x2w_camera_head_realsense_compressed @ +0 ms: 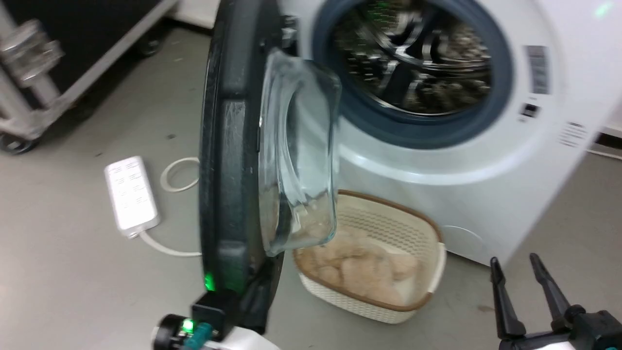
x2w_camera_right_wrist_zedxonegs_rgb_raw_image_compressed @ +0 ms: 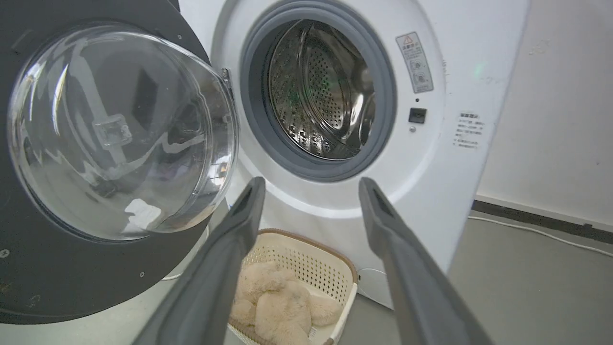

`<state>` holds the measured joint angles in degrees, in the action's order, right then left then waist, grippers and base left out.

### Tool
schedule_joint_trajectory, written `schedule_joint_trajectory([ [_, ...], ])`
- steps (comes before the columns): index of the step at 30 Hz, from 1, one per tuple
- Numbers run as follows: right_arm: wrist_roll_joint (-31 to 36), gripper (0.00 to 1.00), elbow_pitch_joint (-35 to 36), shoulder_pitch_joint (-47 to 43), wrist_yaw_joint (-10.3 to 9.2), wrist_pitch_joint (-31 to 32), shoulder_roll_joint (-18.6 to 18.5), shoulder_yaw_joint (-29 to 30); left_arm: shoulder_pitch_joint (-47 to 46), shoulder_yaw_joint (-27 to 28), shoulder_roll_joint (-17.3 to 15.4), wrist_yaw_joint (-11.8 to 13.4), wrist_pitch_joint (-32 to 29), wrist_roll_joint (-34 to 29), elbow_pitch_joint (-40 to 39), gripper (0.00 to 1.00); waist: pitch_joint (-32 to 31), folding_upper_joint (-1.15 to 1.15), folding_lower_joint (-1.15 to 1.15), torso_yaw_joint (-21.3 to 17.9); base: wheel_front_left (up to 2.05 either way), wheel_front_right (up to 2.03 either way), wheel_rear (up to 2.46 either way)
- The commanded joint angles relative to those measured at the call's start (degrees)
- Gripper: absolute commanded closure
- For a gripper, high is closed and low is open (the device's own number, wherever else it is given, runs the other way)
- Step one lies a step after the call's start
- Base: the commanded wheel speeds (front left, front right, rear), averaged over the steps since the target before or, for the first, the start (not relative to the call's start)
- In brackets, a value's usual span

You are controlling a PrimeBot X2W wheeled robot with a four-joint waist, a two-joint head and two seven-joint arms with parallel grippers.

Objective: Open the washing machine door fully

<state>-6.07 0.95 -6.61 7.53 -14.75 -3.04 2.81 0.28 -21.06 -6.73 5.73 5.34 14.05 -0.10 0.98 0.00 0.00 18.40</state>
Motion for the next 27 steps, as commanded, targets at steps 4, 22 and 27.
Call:
schedule_joint_trajectory([
  [4, 0.54, 0.00, -0.40, 0.49, -0.04, -0.25, 0.16, -0.85, -0.05, 3.38, -1.93, 1.06, -0.92, 1.62, 0.24, 1.00, 1.60, 0.00, 0.00, 5.22, 0.00, 0.00, 0.00],
  [22, 5.44, 0.00, 4.81, 5.89, -0.04, 3.25, -1.37, -0.70, -19.18, 25.33, -16.65, -1.57, 1.29, 13.82, 21.48, 1.00, 14.89, 0.00, 0.00, 3.11, 0.00, 0.00, 0.00],
  [27, 5.48, 0.00, 4.97, 5.49, -0.04, 3.38, -1.99, -0.53, -22.90, 26.68, -18.40, -3.05, 6.42, 14.03, 29.43, 1.00, 14.64, 0.00, 0.00, 2.41, 0.00, 0.00, 0.00],
])
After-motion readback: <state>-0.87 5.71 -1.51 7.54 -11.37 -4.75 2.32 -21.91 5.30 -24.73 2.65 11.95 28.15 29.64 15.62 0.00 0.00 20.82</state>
